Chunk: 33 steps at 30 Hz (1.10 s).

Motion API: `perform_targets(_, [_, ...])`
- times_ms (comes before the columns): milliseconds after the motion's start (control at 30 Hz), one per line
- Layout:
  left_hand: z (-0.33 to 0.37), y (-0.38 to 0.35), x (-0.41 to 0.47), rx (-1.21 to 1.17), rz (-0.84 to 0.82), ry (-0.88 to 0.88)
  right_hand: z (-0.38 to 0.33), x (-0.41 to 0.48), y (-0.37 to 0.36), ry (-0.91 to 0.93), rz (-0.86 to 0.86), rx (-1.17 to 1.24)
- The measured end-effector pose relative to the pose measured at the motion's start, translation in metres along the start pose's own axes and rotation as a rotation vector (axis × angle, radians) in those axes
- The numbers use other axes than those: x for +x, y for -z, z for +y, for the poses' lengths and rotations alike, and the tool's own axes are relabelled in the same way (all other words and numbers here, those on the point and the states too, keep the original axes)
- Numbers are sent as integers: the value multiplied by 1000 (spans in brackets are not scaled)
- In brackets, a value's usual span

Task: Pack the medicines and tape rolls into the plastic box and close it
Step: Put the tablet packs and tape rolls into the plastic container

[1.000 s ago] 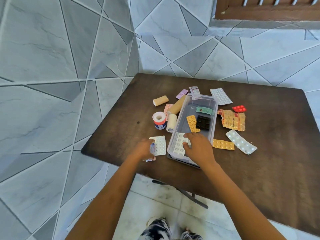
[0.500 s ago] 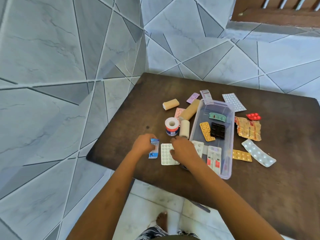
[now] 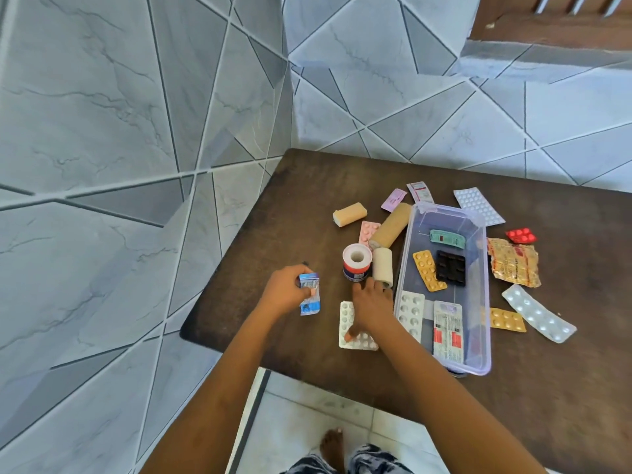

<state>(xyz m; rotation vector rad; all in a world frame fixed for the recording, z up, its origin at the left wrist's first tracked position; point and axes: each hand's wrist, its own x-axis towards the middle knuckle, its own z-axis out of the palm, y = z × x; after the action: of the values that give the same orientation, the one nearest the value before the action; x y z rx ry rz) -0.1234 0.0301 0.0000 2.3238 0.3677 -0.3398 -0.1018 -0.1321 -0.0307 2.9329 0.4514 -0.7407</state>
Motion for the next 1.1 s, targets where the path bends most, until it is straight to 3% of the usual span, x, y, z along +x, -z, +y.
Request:
perform_targets(200, [20,11,-2,-27,31,-18,1,-6,10,66,-41,183])
perform_targets(333, [40,16,-2,-87,113,-41,24,-36,39,83,186,514])
perform_targets(433, [65,13,2,-115,154,-91,73,-65,60,-40,358,772])
perform_targets(533, [97,-4,8,-91,123,-167,124,-85,57,-173,428,879])
perform_targets(733, [141,-52,2,-69,-7,-245,128,-84,3,-109,146,644])
perform_targets(833, [148,-68,0,-50,-58,-237,121,-82,-15,-136,88,429])
perform_targets(967, [151,-83,1,110,-82,-278,128,-82,-13,-51,164,3])
perform_targets(1100, [153,-98,2,252,-142,-339,154,-91,-18,-57,398,119])
